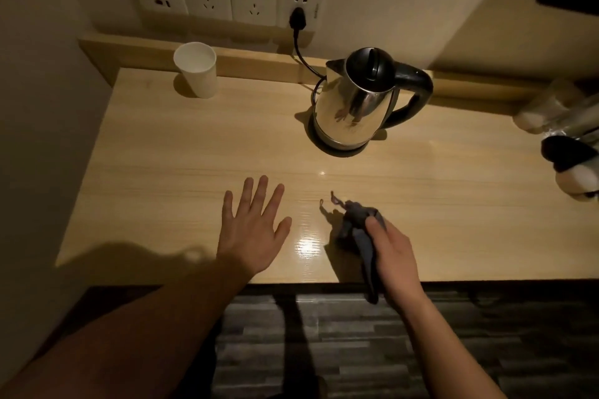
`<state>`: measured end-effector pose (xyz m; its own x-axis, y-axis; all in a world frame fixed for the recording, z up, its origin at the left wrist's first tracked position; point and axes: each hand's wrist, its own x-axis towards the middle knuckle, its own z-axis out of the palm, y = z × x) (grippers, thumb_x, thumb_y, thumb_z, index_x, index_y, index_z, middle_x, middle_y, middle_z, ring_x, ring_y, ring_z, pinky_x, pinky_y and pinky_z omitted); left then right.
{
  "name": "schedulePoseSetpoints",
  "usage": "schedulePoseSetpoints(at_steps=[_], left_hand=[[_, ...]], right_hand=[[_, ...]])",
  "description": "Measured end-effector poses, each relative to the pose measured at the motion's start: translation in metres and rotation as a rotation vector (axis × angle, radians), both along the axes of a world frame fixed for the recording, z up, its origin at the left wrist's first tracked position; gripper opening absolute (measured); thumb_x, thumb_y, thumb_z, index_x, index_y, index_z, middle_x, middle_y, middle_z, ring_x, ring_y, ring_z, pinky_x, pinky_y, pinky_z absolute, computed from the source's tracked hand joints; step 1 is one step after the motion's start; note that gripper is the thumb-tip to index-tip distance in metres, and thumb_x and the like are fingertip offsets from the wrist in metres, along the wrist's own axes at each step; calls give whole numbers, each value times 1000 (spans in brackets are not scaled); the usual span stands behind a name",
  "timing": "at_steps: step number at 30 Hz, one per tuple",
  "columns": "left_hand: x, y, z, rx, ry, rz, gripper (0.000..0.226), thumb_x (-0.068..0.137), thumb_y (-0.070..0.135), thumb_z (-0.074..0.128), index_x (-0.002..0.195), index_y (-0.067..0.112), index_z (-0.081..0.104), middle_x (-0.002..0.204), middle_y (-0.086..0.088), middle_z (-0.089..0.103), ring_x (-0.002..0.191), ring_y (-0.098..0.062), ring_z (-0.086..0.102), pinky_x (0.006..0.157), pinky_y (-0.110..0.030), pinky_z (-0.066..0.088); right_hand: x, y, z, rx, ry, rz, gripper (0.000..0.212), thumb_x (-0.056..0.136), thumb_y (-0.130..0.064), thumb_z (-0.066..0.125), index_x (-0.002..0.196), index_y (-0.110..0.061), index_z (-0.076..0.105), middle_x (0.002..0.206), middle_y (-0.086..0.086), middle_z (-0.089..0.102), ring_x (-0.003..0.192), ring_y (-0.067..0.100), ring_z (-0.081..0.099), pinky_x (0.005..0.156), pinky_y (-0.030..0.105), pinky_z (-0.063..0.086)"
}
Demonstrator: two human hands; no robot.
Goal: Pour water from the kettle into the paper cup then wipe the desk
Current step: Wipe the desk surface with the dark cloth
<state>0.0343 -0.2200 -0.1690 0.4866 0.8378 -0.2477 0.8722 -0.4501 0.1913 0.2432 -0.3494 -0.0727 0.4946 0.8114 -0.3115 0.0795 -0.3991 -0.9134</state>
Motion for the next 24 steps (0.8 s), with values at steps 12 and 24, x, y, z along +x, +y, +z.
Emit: schedulePoseSetpoints(at_steps=[12,24], left_hand=[[-3,-2,-23,303,-117,-54,68,106,57,34,166,28,23,171,-11,28,160,-35,22,126,-64,16],[3,1,-13,84,5,37,70,99,69,-1,161,43,-18,172,5,-17,160,-23,-19,126,-57,-13]], right_hand=[[51,89,-83,-334,-974,422,57,101,-70,23,157,-59,18,175,-9,8,161,24,-8,126,54,1],[22,25,-82,-230,-1018,612,58,104,-61,30,160,-52,21,175,-11,6,161,20,-10,126,49,1]])
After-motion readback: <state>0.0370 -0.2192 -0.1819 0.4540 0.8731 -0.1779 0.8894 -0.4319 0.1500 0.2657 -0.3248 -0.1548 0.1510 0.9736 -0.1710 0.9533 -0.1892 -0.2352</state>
